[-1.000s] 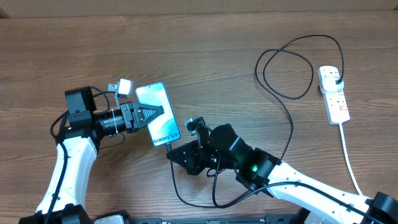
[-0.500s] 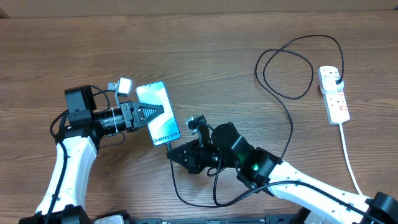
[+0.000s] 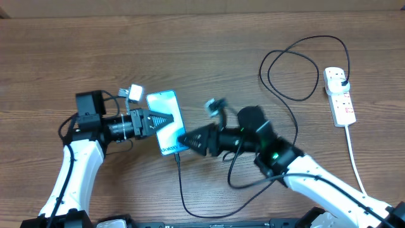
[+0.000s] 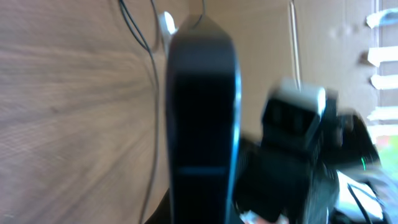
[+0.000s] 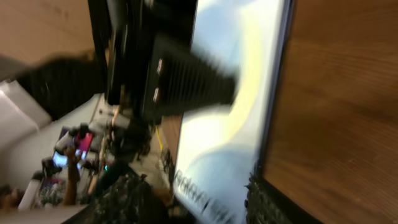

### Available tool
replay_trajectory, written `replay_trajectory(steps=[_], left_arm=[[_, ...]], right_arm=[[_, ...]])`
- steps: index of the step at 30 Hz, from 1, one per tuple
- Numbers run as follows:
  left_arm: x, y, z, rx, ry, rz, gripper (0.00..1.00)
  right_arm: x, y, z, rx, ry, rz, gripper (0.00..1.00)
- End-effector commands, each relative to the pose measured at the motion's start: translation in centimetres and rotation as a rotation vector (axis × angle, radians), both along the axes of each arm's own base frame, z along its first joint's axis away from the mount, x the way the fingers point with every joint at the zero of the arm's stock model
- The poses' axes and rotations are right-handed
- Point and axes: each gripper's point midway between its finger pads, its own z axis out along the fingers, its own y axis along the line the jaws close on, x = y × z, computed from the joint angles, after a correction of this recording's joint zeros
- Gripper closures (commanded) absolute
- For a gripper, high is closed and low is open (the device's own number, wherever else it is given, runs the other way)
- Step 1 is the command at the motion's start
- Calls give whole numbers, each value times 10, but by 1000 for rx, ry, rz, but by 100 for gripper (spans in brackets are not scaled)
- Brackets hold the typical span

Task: Plug charger to phone and switch on socket
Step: 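Release the plug and grip the phone's side with the right gripper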

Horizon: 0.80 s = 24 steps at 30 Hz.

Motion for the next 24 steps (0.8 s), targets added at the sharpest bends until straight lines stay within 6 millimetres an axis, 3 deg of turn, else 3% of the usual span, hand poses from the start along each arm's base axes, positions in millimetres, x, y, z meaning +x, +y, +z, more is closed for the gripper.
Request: replay_trajectory(steps=[1, 13, 24], left_arm=[[-19, -8, 29, -147, -39, -103, 96], [-22, -9, 35, -180, -17, -118, 96], [-22, -10, 35, -178, -31, -123, 96]], right_arm=[[3, -5, 22, 42, -41, 28, 37], [-21, -5, 24, 76, 14, 169, 38], [-25, 4, -7, 21, 108, 195, 38]])
